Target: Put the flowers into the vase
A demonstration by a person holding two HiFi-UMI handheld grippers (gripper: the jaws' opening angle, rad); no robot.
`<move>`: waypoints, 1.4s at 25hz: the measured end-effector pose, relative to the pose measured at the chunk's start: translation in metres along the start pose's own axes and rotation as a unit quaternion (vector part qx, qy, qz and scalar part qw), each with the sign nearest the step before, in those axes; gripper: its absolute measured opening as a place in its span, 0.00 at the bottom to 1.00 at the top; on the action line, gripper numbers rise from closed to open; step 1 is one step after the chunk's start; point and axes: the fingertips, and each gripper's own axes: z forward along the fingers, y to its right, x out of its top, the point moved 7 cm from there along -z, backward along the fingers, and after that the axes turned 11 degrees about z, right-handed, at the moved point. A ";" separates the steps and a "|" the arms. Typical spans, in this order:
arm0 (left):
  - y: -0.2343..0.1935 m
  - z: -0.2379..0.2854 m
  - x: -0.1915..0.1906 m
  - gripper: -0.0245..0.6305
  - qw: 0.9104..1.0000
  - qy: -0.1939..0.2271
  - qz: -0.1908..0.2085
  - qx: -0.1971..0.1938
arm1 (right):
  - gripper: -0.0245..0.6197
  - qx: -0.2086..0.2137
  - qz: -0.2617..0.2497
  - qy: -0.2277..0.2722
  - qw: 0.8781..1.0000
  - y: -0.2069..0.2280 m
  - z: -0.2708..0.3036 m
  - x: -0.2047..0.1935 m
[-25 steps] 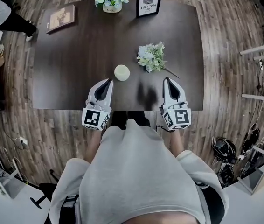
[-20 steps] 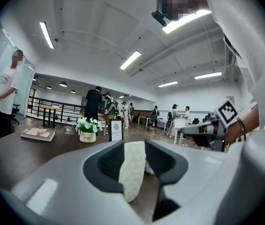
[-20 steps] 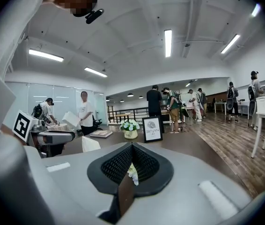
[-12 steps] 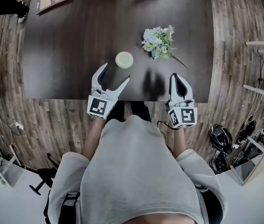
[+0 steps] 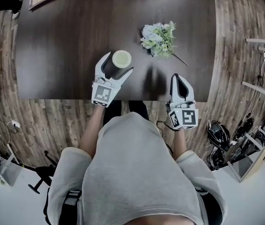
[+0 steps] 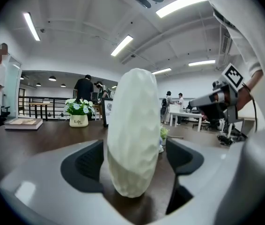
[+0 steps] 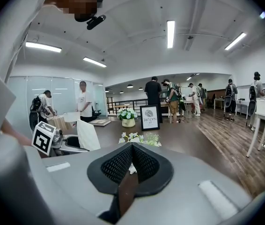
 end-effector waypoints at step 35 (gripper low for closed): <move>0.000 0.003 -0.001 0.56 1.000 0.012 0.009 0.000 | 0.37 -0.132 -0.430 -0.228 0.864 0.045 0.078 -0.077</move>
